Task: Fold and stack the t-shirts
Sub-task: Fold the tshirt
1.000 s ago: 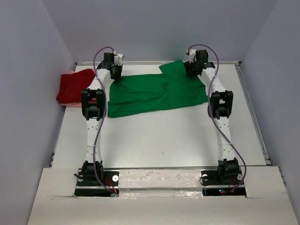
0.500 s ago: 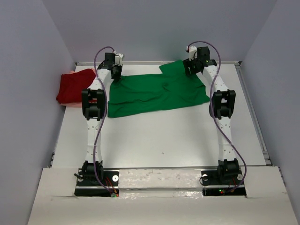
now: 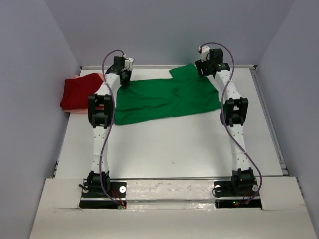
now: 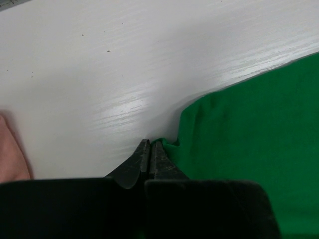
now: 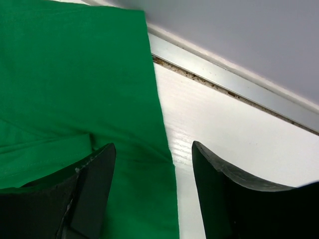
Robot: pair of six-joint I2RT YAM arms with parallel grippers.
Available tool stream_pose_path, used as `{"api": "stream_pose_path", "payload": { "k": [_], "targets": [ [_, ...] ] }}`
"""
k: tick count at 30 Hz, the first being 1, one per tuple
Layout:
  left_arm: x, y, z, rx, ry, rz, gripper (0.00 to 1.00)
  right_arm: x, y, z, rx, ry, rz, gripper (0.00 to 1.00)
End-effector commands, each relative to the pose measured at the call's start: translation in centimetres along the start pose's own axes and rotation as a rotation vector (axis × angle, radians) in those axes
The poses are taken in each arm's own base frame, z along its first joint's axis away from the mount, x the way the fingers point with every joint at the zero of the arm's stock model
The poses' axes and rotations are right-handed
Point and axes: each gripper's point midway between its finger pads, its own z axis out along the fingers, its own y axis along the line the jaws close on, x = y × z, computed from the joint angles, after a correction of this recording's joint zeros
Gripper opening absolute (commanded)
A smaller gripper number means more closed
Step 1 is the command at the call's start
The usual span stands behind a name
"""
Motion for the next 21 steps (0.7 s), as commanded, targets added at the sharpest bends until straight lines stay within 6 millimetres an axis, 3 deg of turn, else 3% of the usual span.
{"api": "stream_pose_path", "payload": {
  "k": [1,8,15,19,21],
  "targets": [
    [-1.0,-0.1,-2.6,-0.010,0.003,0.018,0.00,-0.5,-1.3,1.1,0.053,-0.044,0.012,0.66],
    [-1.2,0.1,-2.9,-0.017,-0.002,0.023,0.00,2.2,-1.1,2.3,0.057,0.015,0.003,0.59],
    [-1.0,-0.2,-2.7,-0.019,0.006,0.031,0.00,3.0,-0.6,2.7,0.039,0.032,0.001,0.58],
    [-1.1,-0.2,-2.7,-0.020,0.005,0.032,0.00,3.7,-0.1,2.7,0.011,0.052,-0.008,0.43],
    [-1.2,-0.2,-2.8,-0.021,0.004,0.034,0.00,3.9,0.0,2.7,0.007,0.059,-0.014,0.22]
  ]
}}
